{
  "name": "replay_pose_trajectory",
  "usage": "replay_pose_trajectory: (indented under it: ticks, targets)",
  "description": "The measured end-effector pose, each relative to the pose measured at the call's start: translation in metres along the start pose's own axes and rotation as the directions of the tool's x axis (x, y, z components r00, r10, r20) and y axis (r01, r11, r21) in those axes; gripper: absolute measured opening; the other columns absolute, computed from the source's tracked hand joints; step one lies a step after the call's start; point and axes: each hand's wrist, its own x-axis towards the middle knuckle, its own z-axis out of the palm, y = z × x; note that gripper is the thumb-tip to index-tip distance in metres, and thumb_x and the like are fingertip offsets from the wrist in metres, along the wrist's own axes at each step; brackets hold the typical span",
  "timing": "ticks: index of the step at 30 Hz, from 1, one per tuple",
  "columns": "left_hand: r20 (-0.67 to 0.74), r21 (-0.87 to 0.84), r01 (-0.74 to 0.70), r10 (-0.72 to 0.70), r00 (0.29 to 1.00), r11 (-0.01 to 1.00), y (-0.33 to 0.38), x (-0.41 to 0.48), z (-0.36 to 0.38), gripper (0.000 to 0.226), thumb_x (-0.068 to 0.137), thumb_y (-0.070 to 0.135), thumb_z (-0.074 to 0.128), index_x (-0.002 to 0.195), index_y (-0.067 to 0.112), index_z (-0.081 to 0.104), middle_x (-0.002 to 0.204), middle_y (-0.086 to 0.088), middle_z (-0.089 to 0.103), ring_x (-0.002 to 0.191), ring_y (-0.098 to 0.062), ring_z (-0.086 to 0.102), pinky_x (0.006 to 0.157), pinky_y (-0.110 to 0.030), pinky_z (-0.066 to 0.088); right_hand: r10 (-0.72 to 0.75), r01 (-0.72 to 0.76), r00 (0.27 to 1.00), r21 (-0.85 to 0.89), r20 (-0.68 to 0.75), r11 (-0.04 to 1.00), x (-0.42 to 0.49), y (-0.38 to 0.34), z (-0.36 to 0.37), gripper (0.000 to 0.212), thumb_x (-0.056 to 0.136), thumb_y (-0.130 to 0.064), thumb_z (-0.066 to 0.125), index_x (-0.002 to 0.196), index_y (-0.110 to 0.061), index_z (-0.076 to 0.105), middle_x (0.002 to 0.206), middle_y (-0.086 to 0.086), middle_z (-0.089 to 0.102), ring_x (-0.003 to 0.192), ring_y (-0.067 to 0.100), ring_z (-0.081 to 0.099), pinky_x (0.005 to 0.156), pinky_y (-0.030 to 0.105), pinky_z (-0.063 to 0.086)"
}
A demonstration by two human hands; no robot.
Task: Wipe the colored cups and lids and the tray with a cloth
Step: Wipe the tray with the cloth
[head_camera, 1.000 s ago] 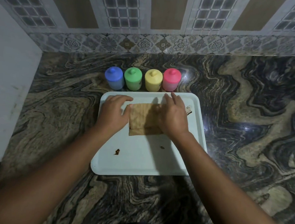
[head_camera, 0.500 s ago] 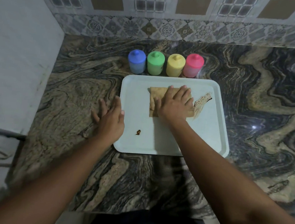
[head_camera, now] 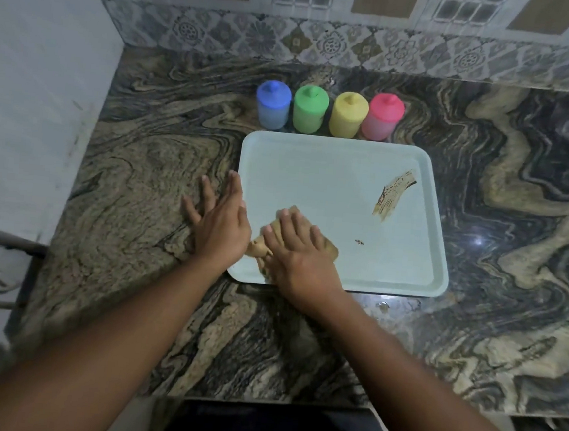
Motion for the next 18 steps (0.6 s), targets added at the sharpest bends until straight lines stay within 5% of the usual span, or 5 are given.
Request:
replay_pose_trajectory:
  ticks: [5, 8, 13, 16, 18]
  targets:
    - [0.029, 0.098, -0.015, 0.013, 1.0, 0.995, 0.002, -0.001, -0.003, 0.068, 0.1, 0.017, 0.033, 0.157, 0.02, -0.003, 0.165, 0.009, 0.016, 0.152, -0.032, -0.014, 0.114, -0.069, -0.006, 0.249, -0.249, 0.968, -0.016, -0.04, 0.968, -0.043, 0.049, -0.018, 0.073, 0.097, -0.054, 0.004, 0.163, -0.026, 0.015, 0.17, 0.008, -0.006, 0.157, 0.031, -0.009, 0.124, 0.056, 0.002]
    - [0.044, 0.118, -0.025, 0.02, 0.999, 0.993, 0.002, -0.001, -0.002, 0.068, 0.1, 0.015, 0.034, 0.157, 0.018, -0.003, 0.166, 0.008, 0.012, 0.152, -0.032, -0.013, 0.112, -0.072, -0.004, 0.47, -0.475, 0.879, -0.067, -0.08, 0.877, -0.04, 0.099, -0.042, 0.061, 0.108, -0.043, 0.023, 0.163, -0.022, 0.009, 0.171, 0.012, -0.006, 0.158, 0.033, -0.008, 0.123, 0.06, 0.001]
    - [0.015, 0.12, -0.023, 0.021, 1.0, 0.993, -0.001, -0.001, 0.002, 0.068, 0.099, 0.015, 0.036, 0.158, 0.018, 0.002, 0.165, 0.007, 0.014, 0.153, -0.03, -0.009, 0.113, -0.071, -0.005, 0.675, -0.675, 0.731, 0.038, -0.098, 0.736, 0.043, 0.127, -0.081, 0.064, 0.108, -0.042, 0.022, 0.162, -0.013, 0.007, 0.168, 0.023, -0.008, 0.156, 0.043, -0.006, 0.125, 0.055, 0.001]
    - [0.008, 0.115, 0.004, -0.005, 1.0, 0.993, 0.0, 0.0, 0.005, 0.072, 0.098, 0.014, 0.038, 0.158, 0.018, -0.002, 0.165, 0.005, 0.019, 0.153, -0.027, -0.01, 0.114, -0.069, -0.006, 0.565, -0.572, 0.812, -0.011, -0.143, 0.82, 0.069, 0.108, -0.074, 0.065, 0.107, -0.042, 0.027, 0.161, -0.01, 0.011, 0.167, 0.027, -0.002, 0.155, 0.047, -0.002, 0.125, 0.058, 0.005]
    - [-0.001, 0.085, 0.038, -0.038, 0.999, 0.996, 0.001, 0.0, 0.006, 0.071, 0.099, 0.016, 0.036, 0.157, 0.021, -0.005, 0.164, 0.004, 0.021, 0.153, -0.022, -0.011, 0.115, -0.065, -0.01, 0.34, -0.351, 0.926, -0.046, -0.163, 0.935, 0.051, 0.085, -0.058, 0.063, 0.103, -0.041, 0.035, 0.159, -0.012, 0.026, 0.167, 0.022, 0.012, 0.154, 0.045, 0.014, 0.121, 0.063, 0.019]
